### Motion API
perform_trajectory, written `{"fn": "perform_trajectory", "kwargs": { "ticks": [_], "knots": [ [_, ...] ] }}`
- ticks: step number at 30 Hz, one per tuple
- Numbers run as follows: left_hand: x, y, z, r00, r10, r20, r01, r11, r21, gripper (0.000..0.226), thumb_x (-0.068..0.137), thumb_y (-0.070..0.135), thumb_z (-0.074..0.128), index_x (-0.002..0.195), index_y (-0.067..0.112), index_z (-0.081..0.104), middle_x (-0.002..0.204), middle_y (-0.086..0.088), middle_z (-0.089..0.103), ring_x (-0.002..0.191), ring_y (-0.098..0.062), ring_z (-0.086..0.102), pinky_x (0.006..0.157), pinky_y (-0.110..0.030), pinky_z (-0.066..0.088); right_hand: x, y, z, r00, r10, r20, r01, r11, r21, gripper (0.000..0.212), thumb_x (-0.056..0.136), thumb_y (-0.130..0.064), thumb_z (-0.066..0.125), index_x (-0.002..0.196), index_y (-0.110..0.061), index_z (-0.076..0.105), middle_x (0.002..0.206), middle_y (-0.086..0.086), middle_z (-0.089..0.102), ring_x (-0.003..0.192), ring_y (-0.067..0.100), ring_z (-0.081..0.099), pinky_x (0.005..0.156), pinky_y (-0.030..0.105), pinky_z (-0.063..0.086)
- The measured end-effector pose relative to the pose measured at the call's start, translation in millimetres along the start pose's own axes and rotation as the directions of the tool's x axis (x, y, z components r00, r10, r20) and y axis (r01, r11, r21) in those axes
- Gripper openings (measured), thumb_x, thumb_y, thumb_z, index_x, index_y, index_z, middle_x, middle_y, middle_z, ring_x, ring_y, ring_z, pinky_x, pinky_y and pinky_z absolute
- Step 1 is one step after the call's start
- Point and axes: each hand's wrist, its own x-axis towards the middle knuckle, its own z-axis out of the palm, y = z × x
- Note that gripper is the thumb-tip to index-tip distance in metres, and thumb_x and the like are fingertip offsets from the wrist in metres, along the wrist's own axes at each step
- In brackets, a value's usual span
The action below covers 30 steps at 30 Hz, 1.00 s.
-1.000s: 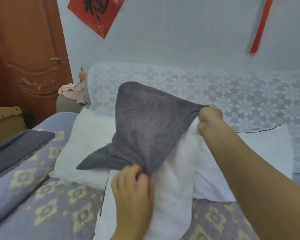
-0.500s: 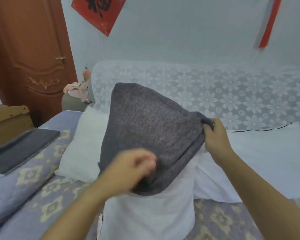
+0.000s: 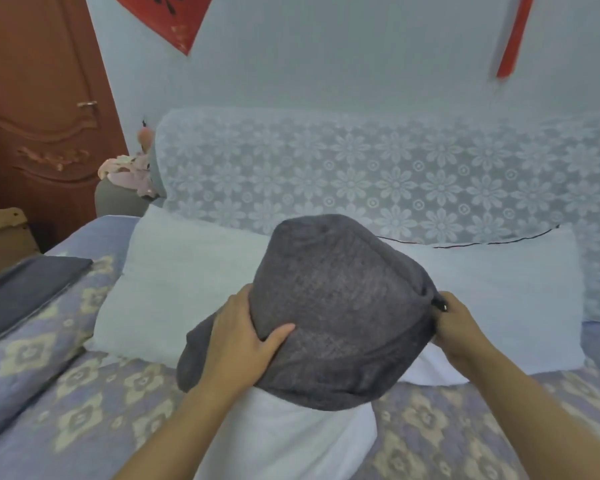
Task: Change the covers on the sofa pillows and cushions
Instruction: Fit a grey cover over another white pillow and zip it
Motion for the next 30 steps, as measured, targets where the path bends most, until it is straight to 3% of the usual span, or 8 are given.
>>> {"fn": "perform_trajectory", "kwargs": {
  "ticks": [3, 7, 10, 12, 15, 18, 22, 30],
  "knots": [
    [-2.1, -2.7, 3.7, 0.987, 0.139, 0.076, -0.141, 0.990, 0.013, 0.069, 0.090, 0.072, 0.047, 0.147, 0.033, 0.037, 0.122, 0.020, 0.045, 0.111, 0.001, 0.045, 0.098, -0.032, 0.039, 7.9, 30.5, -8.2, 0.988, 0.139, -0.066, -0.138, 0.990, 0.008, 0.032, 0.095, 0.011, 0.033, 0.112, -0.003, 0.056, 0.113, 0.026, 0.059, 0.089, 0.037, 0.055, 0.074, 0.060, 0.054],
    [13.6, 0.0, -0.7, 0.995, -0.059, 0.082, 0.080, 0.954, -0.289, 0.052, 0.097, 0.063, 0.023, 0.127, 0.036, 0.055, 0.124, 0.020, 0.059, 0.117, 0.004, 0.053, 0.106, -0.032, 0.042, 17.5, 27.9, -13.7, 0.978, 0.149, -0.145, -0.152, 0.988, -0.008, 0.035, 0.093, 0.012, 0.031, 0.110, 0.000, 0.059, 0.105, 0.023, 0.060, 0.085, 0.035, 0.055, 0.068, 0.049, 0.054],
    [5.2, 2.5, 3.6, 0.990, 0.063, 0.126, -0.053, 0.996, -0.076, 0.043, 0.097, 0.057, 0.028, 0.113, 0.026, 0.053, 0.104, 0.013, 0.060, 0.095, 0.000, 0.055, 0.083, -0.033, 0.044, 24.4, -2.5, -20.6, 0.982, 0.074, -0.177, -0.101, 0.983, -0.154, 0.025, 0.089, 0.009, 0.042, 0.097, -0.001, 0.063, 0.101, 0.025, 0.065, 0.089, 0.037, 0.061, 0.077, 0.053, 0.054],
    [-2.2, -1.1, 8.0, 0.981, 0.096, 0.169, -0.101, 0.995, 0.017, 0.046, 0.097, 0.058, 0.026, 0.110, 0.022, 0.052, 0.100, 0.009, 0.058, 0.088, -0.005, 0.053, 0.077, -0.034, 0.043, 18.3, -39.4, -26.6, 0.942, -0.152, -0.299, 0.044, 0.940, -0.338, 0.024, 0.085, 0.003, 0.050, 0.100, -0.007, 0.066, 0.102, 0.018, 0.068, 0.095, 0.033, 0.064, 0.076, 0.040, 0.051],
    [-5.7, -8.0, 11.9, 0.979, 0.094, 0.183, -0.109, 0.992, 0.070, 0.035, 0.101, 0.055, 0.030, 0.106, 0.026, 0.049, 0.098, 0.010, 0.056, 0.086, -0.006, 0.054, 0.076, -0.035, 0.045, -24.7, -112.5, -18.5, 0.788, -0.559, -0.259, 0.502, 0.826, -0.255, 0.037, 0.086, 0.002, 0.051, 0.109, -0.023, 0.066, 0.113, -0.005, 0.066, 0.109, 0.012, 0.061, 0.092, 0.024, 0.045],
    [-1.6, -11.9, 12.1, 0.978, 0.110, 0.180, -0.127, 0.988, 0.090, 0.029, 0.103, 0.052, 0.032, 0.110, 0.028, 0.047, 0.101, 0.010, 0.055, 0.089, -0.006, 0.053, 0.078, -0.037, 0.047, -77.4, -159.7, 5.1, 0.548, -0.835, 0.049, 0.820, 0.524, -0.232, 0.017, 0.093, -0.013, 0.059, 0.102, -0.023, 0.070, 0.108, -0.012, 0.067, 0.109, 0.002, 0.058, 0.096, 0.017, 0.040],
    [-6.2, -11.7, 11.6, 0.973, 0.143, 0.182, -0.164, 0.981, 0.101, 0.029, 0.102, 0.055, 0.030, 0.108, 0.032, 0.045, 0.097, 0.011, 0.051, 0.086, -0.004, 0.052, 0.074, -0.033, 0.043, -87.3, -164.9, 32.9, 0.313, -0.821, 0.477, 0.919, 0.136, -0.370, 0.025, 0.090, -0.038, 0.067, 0.110, -0.023, 0.064, 0.108, -0.010, 0.061, 0.109, 0.012, 0.051, 0.100, 0.029, 0.038],
    [-9.7, -11.7, 17.4, 0.985, 0.067, 0.156, -0.076, 0.996, 0.051, 0.025, 0.102, 0.051, 0.035, 0.112, 0.030, 0.047, 0.106, 0.009, 0.054, 0.092, -0.004, 0.054, 0.081, -0.036, 0.045, -82.1, -96.9, 58.7, 0.047, -0.992, 0.118, 0.743, -0.044, -0.668, 0.021, 0.076, 0.015, 0.066, 0.066, -0.003, 0.061, 0.069, 0.008, 0.053, 0.069, 0.029, 0.049, 0.067, 0.042, 0.040]
  ]
}}
